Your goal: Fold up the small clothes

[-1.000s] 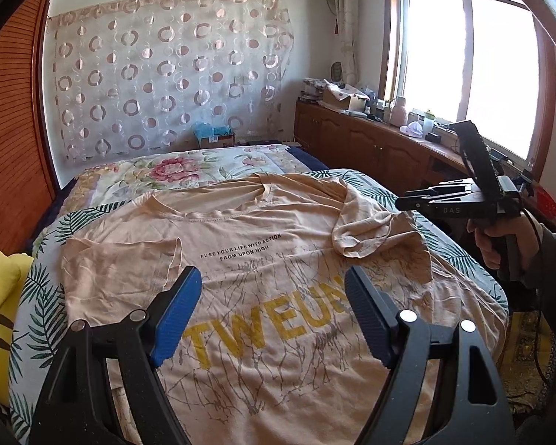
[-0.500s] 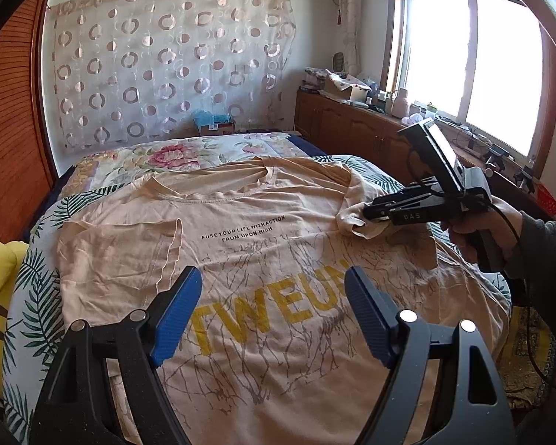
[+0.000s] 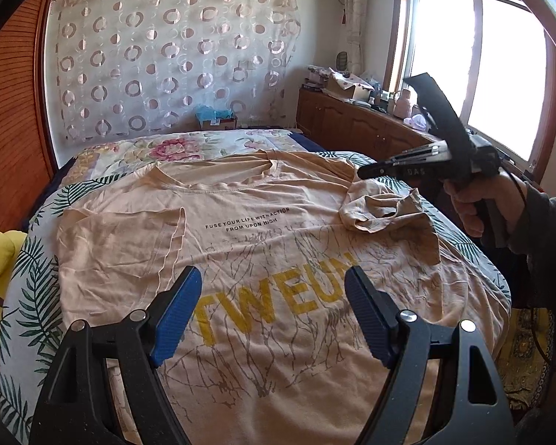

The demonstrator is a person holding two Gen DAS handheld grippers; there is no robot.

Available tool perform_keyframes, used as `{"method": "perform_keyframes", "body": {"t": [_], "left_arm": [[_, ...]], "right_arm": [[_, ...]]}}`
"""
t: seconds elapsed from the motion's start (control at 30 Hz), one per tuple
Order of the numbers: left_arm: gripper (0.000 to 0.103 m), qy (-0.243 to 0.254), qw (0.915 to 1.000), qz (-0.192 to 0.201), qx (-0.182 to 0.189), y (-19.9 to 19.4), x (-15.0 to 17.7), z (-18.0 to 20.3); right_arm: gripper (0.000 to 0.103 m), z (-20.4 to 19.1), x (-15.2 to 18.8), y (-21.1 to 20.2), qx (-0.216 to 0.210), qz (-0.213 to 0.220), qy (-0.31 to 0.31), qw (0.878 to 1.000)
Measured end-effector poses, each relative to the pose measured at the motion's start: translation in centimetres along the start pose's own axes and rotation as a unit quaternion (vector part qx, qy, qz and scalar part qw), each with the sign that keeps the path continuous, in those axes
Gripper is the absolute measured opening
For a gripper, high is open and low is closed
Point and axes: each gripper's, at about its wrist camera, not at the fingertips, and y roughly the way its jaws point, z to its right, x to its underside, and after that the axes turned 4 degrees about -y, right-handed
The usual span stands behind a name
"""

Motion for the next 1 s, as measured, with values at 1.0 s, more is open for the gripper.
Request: {"method": "perform_keyframes", "body": {"t": [1.0], "left_arm": [[0.08, -0.007, 0.9999, -0.007, 0.006, 0.2, 0.5, -0.4]], "right_arm": [[0.002, 0.3, 2.1, 1.3, 0.024, -0.043, -0.033, 0.998]]}}
